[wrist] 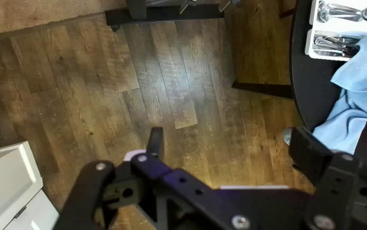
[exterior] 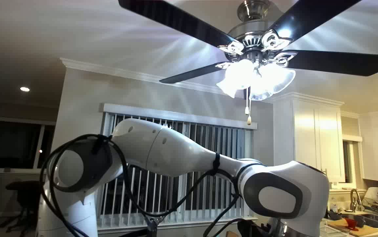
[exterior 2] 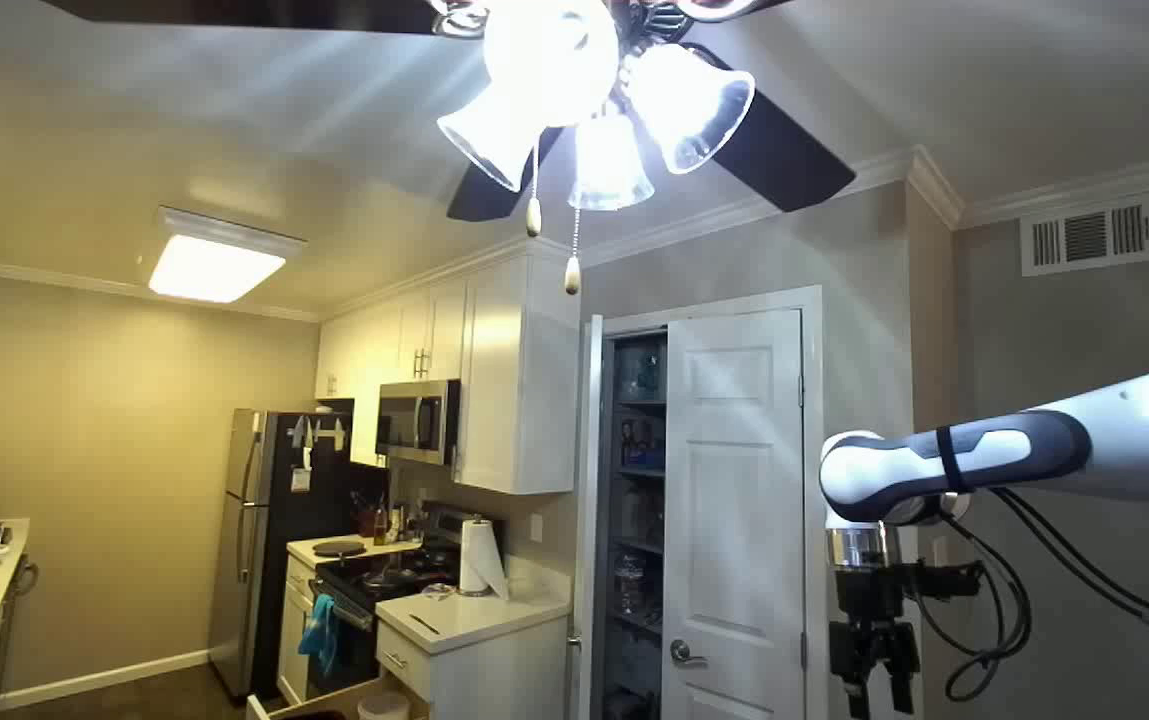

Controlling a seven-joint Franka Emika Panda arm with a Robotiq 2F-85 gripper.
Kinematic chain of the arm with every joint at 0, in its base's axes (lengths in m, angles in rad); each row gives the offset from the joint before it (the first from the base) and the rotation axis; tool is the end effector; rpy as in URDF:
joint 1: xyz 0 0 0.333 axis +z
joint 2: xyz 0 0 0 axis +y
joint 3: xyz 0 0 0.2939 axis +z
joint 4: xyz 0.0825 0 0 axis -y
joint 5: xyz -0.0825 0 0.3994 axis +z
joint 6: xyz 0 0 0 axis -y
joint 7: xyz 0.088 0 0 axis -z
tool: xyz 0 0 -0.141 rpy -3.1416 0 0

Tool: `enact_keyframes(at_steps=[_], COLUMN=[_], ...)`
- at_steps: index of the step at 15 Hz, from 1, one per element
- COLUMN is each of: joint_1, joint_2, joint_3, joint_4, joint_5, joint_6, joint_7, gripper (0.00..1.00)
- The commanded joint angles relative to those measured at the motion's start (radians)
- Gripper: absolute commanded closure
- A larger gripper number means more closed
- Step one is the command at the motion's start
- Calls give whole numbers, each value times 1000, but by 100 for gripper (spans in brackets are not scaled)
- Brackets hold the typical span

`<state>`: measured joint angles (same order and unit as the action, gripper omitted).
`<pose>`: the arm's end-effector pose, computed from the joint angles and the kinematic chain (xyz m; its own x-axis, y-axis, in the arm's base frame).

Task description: Pull the longer cord of the ceiling lamp

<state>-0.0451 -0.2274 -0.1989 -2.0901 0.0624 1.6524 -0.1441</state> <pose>0.4648 -0.1098 0.4442 0.9768 -0.0865 -0.1960 -0.1140 -0.9845 -0.1336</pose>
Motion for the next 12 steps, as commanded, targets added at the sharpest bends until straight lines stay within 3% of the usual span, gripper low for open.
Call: enact_keyframes(at_steps=[1,6,12], joint_1=[-24,-24,49], joint_2=[2,2,-15], joint_3=[21,21,91], joint_4=[2,2,-66], joint_5=[4,4,104], joint_6=[-3,-3,315], joint_7=[-4,-4,-127], gripper=[0,0,0])
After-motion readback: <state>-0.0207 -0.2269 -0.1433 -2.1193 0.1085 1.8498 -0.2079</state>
